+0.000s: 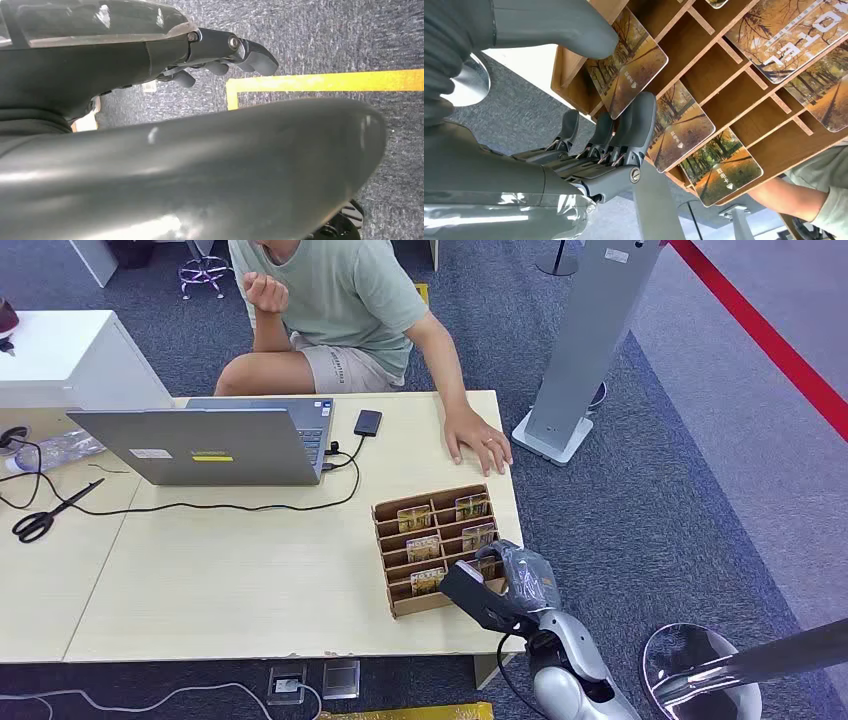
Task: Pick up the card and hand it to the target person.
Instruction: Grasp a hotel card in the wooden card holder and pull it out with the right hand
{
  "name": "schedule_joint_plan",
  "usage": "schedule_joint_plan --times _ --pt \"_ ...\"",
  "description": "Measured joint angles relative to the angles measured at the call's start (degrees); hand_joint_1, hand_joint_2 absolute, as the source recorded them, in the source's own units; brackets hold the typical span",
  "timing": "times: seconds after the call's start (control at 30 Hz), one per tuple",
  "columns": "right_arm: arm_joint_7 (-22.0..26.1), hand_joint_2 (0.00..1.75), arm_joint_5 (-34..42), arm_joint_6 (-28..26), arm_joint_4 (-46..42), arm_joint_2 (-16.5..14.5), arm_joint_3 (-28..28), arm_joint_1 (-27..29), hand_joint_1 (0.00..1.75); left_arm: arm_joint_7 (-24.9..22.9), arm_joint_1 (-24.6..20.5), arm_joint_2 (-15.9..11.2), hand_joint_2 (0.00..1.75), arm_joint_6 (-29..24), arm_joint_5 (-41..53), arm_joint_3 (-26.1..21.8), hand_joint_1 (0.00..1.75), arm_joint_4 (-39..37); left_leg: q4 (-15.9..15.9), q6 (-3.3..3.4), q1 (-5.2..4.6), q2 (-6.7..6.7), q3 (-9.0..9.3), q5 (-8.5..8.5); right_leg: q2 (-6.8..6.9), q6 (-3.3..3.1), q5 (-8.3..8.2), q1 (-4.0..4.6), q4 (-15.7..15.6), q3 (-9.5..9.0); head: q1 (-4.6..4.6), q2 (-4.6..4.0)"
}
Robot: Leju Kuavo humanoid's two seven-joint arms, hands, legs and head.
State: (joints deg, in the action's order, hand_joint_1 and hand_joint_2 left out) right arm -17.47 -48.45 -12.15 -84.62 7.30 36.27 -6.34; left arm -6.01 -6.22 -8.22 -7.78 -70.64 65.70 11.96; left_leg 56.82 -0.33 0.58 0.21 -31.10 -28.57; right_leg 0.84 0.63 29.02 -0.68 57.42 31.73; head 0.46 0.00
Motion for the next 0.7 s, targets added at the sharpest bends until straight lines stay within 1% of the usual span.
schedule_joint_plan --times 0.27,0.4,0.6,0.7 --pt "-1.2 1.75 -2.06 -0.02 0.12 -0.02 0.47 -0.08 0.86 -0.17 0.0 0.05 0.0 -0.02 0.0 0.0 0.0 0.0 0.0 0.0 0.0 0.0 0.0 0.0 0.0 0.0 0.0 0.0 0.0 -0.01 -0.01 0.0" --pt "-1.28 1.75 -2.11 -0.02 0.14 -0.02 0.65 -0.1 0.93 -0.17 0.0 0.07 0.0 -0.02 0.0 0.0 0.0 0.0 0.0 0.0 0.0 0.0 0.01 0.0 0.0 0.0 0.0 0.0 0.0 -0.01 0.02 0.01" --pt "-1.14 1.75 -1.95 -0.02 0.2 -0.02 0.69 -0.19 0.96 -0.17 0.0 0.11 0.0 -0.01 0.0 0.0 0.0 0.0 0.01 0.0 0.0 0.0 0.01 0.0 0.0 0.0 0.0 0.0 0.0 -0.01 0.0 0.0" --pt "-1.04 1.75 -1.86 0.0 0.33 -0.02 0.7 -0.32 1.06 -0.17 0.0 0.17 0.0 -0.01 0.0 0.0 0.0 0.0 0.01 0.0 0.0 0.0 0.01 0.0 0.0 0.0 0.0 0.0 0.0 -0.01 -0.01 0.0"
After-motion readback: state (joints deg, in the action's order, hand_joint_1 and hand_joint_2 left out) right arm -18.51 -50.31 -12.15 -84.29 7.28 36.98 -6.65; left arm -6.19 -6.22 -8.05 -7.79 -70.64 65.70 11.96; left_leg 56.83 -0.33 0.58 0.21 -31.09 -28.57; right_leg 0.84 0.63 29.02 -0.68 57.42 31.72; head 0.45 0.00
